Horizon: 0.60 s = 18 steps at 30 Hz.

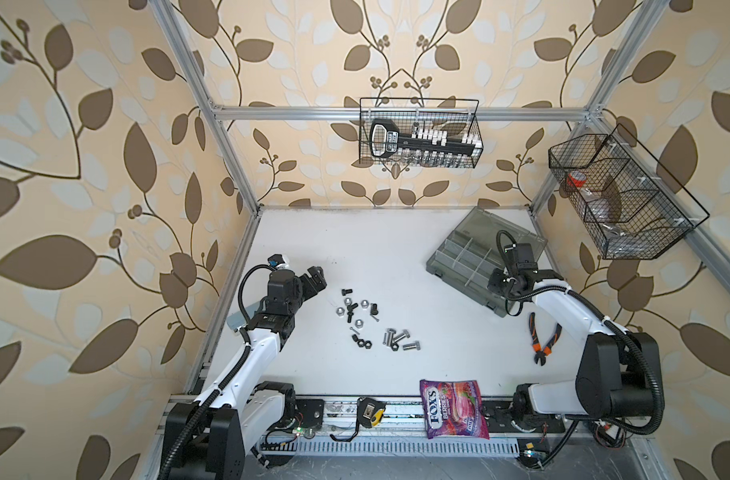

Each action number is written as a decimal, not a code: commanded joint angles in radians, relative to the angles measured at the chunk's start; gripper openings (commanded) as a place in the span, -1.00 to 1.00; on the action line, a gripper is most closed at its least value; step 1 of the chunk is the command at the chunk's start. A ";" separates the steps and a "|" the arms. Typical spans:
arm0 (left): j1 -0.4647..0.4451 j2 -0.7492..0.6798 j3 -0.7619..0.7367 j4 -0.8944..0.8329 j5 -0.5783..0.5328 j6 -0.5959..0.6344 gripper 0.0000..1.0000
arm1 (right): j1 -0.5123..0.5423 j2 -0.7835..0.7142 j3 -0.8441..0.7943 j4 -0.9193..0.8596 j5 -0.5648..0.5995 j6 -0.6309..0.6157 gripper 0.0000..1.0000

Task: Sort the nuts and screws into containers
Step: 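Carry the bolt to the grey organizer box and release it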

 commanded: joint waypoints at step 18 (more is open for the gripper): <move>-0.003 -0.030 0.030 0.003 -0.027 0.003 0.98 | -0.022 0.052 -0.088 0.058 0.063 0.018 -0.94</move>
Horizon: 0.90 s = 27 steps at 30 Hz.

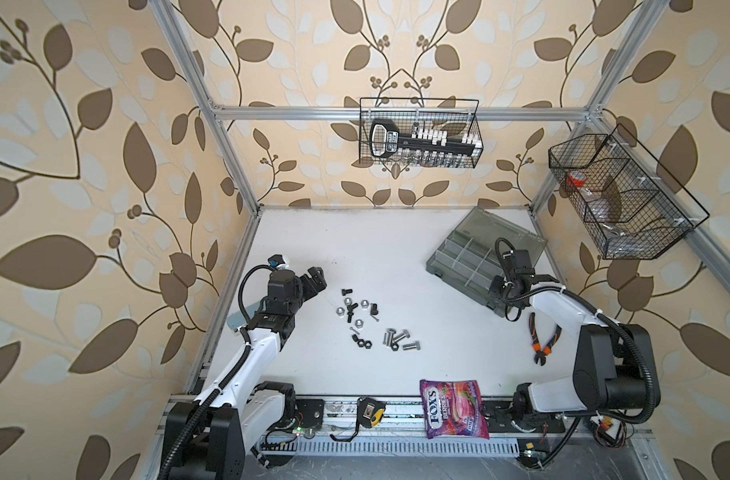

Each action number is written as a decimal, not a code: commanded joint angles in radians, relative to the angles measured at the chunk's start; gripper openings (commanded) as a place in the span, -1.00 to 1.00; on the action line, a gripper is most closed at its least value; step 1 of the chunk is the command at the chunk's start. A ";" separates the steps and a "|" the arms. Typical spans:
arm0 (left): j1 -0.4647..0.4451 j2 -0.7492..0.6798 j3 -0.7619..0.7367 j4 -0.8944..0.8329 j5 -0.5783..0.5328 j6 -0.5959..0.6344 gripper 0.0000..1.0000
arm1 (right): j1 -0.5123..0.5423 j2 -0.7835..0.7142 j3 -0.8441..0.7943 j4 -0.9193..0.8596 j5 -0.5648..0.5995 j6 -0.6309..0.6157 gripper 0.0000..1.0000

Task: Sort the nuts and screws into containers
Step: 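Carry the bolt to the grey organizer box and release it, then move the right gripper back to the bolt pile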

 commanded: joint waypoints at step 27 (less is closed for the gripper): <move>-0.004 -0.016 0.086 -0.095 -0.112 -0.105 0.98 | 0.213 -0.155 0.052 -0.080 -0.012 0.078 -0.25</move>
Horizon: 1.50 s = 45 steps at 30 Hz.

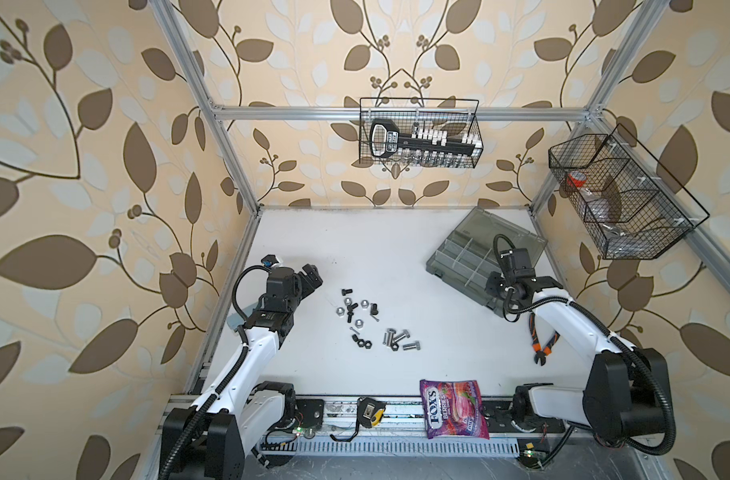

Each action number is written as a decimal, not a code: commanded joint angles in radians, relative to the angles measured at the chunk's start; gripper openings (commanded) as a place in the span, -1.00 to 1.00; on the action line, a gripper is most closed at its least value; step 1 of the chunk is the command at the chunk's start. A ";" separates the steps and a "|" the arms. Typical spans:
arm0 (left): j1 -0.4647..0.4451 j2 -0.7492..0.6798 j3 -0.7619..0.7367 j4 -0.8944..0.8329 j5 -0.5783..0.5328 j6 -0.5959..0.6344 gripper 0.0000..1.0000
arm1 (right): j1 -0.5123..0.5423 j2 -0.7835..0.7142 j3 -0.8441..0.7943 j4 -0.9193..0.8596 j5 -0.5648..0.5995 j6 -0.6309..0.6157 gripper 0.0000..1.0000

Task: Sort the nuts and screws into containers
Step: 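Move the right gripper back to the bolt pile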

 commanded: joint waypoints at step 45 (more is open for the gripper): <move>-0.004 0.043 0.070 -0.039 -0.007 -0.040 0.98 | 0.854 0.294 0.049 -0.090 -0.026 -0.146 0.45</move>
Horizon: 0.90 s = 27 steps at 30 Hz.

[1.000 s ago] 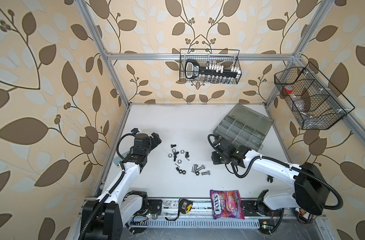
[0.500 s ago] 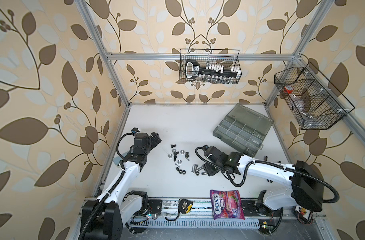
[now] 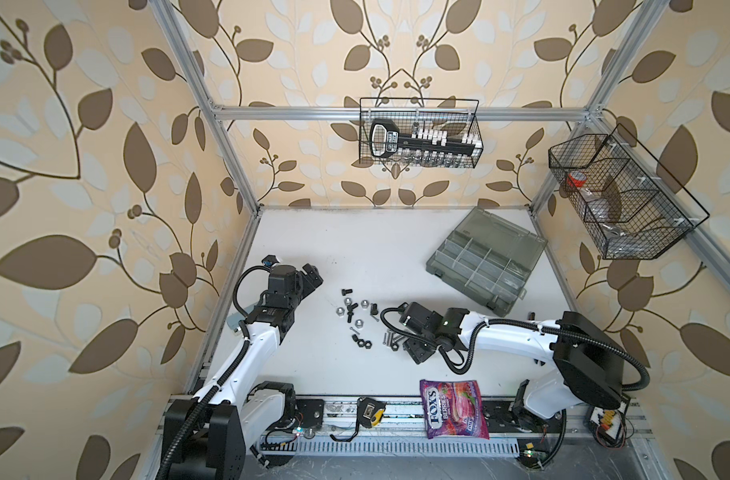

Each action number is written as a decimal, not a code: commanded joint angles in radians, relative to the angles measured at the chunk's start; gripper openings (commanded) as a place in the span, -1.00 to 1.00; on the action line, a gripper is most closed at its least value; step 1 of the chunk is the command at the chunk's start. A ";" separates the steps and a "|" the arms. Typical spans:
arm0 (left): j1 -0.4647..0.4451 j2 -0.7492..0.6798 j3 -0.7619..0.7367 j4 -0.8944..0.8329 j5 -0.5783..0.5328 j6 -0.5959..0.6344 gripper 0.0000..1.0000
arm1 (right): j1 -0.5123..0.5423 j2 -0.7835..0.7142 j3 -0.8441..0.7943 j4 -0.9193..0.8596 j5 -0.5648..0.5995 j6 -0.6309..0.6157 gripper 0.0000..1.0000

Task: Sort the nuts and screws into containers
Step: 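Move the right gripper back to the bolt pile, then grasp another silver bolt with the right gripper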

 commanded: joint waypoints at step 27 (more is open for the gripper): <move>-0.004 0.016 0.046 -0.007 -0.012 0.004 0.98 | -0.009 0.155 0.104 -0.028 0.128 0.046 -0.03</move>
